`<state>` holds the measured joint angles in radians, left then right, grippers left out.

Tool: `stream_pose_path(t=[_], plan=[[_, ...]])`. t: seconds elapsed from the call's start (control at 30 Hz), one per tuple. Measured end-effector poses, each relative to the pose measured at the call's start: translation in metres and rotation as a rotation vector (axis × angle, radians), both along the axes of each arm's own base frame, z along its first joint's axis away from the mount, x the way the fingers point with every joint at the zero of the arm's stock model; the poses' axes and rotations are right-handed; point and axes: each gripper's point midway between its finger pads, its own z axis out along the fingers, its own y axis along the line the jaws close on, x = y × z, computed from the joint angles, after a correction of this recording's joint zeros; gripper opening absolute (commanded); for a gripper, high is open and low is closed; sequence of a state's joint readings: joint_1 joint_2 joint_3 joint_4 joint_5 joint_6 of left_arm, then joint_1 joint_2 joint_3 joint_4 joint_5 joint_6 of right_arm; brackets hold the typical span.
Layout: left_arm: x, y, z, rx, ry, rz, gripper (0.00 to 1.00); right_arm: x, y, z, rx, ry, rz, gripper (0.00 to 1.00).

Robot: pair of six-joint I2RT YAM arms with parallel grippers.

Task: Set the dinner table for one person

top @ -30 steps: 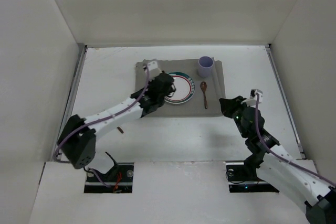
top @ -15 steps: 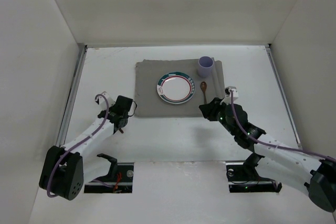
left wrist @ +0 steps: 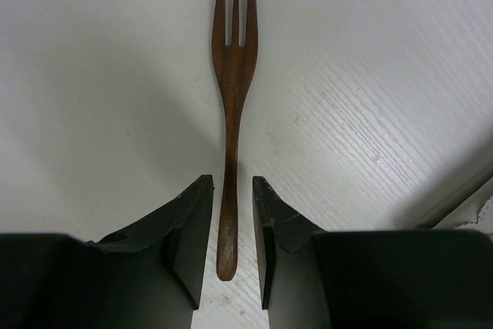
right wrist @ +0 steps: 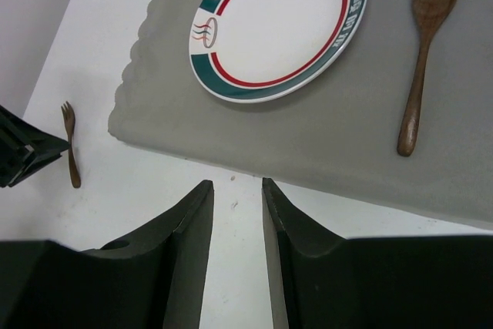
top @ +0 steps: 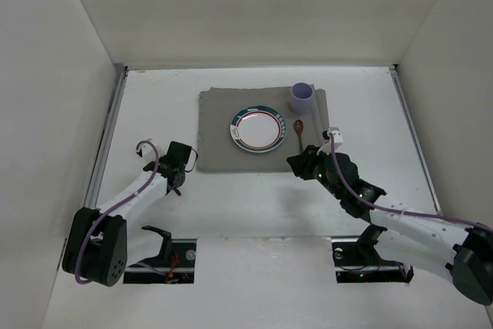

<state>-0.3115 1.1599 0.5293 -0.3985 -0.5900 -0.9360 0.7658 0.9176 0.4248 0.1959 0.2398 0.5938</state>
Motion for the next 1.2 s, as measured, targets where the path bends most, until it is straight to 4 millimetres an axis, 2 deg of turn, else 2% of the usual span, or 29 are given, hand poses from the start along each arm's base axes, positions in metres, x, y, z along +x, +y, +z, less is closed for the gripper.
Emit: stream_pose_path(t=[0.37,0.6,0.73,0.83,0.93,1.1,1.2], plan=[[-0.001,0.004,-0.013,0.006,0.025,0.015,0.20,0.000,0.000,0.001,-0.009,-0.010,-0.002,0.38],[0.007,0.002,-0.016,0.006,0.011,0.001,0.05,0.000,0.000,0.001,-0.013,-0.011,-0.002,0.38],[0.008,0.000,-0.015,0.014,0.012,-0.026,0.03,0.000,0.000,0.001,-0.014,-0.012,-0.002,0.38],[0.010,-0.005,-0.004,0.023,-0.006,-0.071,0.02,0.001,0.000,0.001,-0.014,-0.012,-0.003,0.38],[0.025,-0.019,0.021,0.034,-0.063,-0.134,0.03,0.001,0.000,0.001,-0.014,-0.013,-0.005,0.38],[0.066,-0.061,0.066,0.034,-0.178,-0.294,0.03,0.002,-0.001,0.000,-0.019,-0.009,-0.010,0.38],[0.086,-0.087,0.077,0.041,-0.201,-0.386,0.04,0.002,-0.002,0.000,-0.020,-0.012,-0.017,0.38]])
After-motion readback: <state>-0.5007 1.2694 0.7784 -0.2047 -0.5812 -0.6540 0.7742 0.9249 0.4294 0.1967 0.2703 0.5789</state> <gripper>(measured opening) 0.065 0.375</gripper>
